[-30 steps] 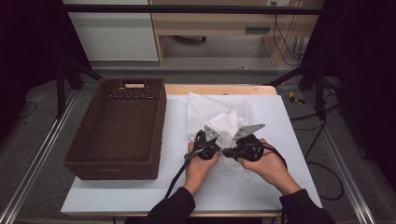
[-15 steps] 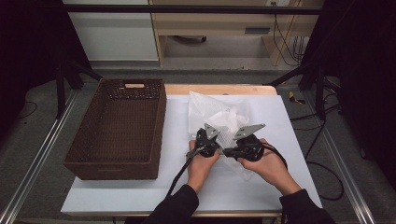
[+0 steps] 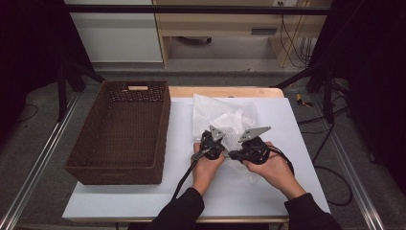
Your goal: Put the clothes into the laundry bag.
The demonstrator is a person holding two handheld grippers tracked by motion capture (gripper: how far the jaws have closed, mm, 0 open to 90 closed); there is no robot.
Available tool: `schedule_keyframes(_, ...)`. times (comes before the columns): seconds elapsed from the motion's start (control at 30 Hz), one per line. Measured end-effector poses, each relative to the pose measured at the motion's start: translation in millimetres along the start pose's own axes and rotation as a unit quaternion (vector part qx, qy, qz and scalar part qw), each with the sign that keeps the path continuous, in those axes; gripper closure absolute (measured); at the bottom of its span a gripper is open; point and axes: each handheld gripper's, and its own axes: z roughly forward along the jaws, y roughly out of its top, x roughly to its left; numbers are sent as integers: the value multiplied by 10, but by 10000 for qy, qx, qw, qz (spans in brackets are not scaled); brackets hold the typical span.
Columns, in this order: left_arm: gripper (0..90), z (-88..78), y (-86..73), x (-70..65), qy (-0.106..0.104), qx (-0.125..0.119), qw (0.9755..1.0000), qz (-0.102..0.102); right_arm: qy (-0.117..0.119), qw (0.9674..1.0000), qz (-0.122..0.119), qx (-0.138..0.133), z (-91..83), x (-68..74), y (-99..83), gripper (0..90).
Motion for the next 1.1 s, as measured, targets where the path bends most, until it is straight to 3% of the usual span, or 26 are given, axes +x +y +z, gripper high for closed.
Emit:
schedule_keyframes(0.3,900,-21,-11,13,-89,166,9998,33,-4,10000,-1,-12,17,-2,-1,894)
schedule_keyframes(0.53,900,-122,-63,-26,-175,255,9993,207,22,10000,13,-54,25,1,-8,894)
schedule_keyframes(0.8,900,-230,-158,22,-230,358,9989,190,59,10000,67,-19,73,-9,-62,894)
schedule_keyframes(0.93,900,-334,-200,35,-269,358,9988,216,39,9999,98,-22,76,-24,-84,894)
schedule_keyframes(1.1,900,-588,-201,68,-280,263,9990,224,34,9999,96,-51,63,-32,-85,894)
